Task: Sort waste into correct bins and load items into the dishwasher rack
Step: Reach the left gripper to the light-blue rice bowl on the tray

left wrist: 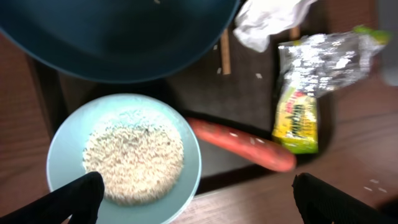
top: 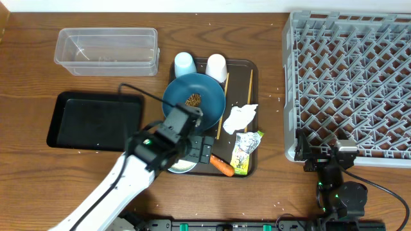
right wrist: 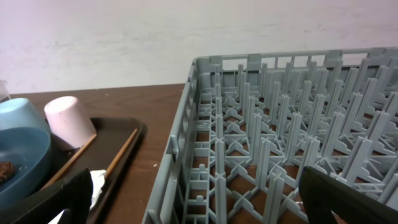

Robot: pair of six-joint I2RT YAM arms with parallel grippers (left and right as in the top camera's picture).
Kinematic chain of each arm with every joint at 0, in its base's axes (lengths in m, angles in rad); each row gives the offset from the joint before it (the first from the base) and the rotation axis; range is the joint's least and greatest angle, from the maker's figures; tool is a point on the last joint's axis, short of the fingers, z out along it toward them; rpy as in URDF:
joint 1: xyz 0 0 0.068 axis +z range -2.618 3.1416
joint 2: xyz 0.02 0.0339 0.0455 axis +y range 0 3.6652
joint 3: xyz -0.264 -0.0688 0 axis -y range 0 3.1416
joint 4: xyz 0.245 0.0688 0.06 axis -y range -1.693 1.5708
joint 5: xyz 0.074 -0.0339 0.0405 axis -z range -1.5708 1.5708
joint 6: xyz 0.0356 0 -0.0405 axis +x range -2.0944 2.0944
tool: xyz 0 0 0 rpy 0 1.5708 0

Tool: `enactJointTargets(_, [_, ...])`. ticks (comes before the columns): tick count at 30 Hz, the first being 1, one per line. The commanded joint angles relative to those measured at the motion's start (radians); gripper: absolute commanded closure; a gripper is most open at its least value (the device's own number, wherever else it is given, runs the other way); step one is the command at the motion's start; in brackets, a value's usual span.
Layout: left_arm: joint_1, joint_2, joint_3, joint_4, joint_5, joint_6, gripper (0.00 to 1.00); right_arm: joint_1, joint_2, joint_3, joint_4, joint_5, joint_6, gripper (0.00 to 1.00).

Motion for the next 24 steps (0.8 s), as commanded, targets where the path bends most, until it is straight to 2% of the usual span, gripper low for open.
enactJointTargets(1, [-0.012, 0.070, 0.023, 0.003, -0.063, -0.010, 0.02, -0.017, -0.002, -0.001, -0.004, 0.000, -0.010, 0.01])
enactJointTargets(5, [-0.012, 0.138, 0.023, 0.029, -0.063, -0.027, 0.02, -0.017, -0.002, -0.001, -0.004, 0.000, -0.010, 0.01])
enactJointTargets(10, [-0.012, 0.182, 0.023, 0.043, -0.051, -0.171, 0.02, -0.017, -0.002, -0.001, -0.004, -0.001, -0.010, 0.01])
enactJointTargets(19, [-0.012, 0.233, 0.022, 0.066, -0.034, -0.172, 0.02, -0.017, -0.002, -0.001, -0.004, -0.001, -0.010, 0.01])
enactJointTargets(24, [-0.012, 0.300, 0.022, 0.072, -0.034, -0.230, 0.02, -0.017, -0.002, -0.001, -0.004, -0.001, -0.010, 0.01])
